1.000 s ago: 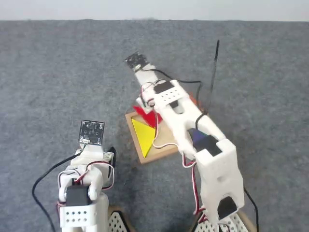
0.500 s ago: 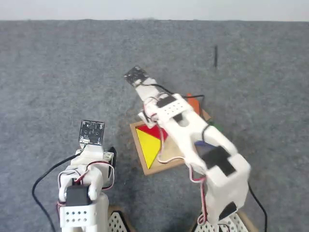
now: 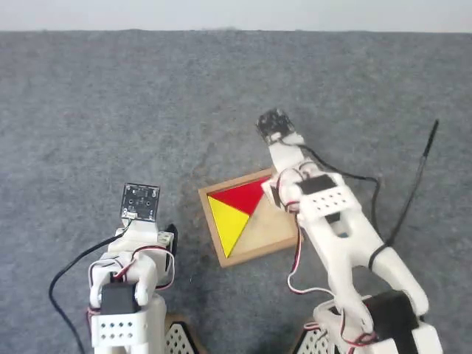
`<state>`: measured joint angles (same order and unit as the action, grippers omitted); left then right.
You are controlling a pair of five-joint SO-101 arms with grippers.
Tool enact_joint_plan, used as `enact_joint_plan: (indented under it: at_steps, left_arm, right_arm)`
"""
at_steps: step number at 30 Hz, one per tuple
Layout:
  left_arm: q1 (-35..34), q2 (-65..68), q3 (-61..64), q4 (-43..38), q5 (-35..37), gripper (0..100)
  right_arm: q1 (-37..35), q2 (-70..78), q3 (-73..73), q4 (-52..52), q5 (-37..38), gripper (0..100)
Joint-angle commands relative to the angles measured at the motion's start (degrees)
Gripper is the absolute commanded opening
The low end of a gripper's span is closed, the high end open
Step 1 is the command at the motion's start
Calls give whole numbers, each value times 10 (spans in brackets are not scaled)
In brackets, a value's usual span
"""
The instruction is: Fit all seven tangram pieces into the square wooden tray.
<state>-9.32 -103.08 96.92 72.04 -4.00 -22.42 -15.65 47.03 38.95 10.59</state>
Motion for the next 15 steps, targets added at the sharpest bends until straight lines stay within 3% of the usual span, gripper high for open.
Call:
enact_joint_plan:
  at_steps: [1,7,15]
  left_arm:
    - [0,-16,-5,5,-4,153]
    - [0,-16,-5,5,-4,153]
    - [0,-16,-5,5,-4,153]
  right_arm:
    - [19,-10,8,-22,-5,69]
    - [58,16,-4,-28,-34,175]
    - [103,15,-7,-35,-33,178]
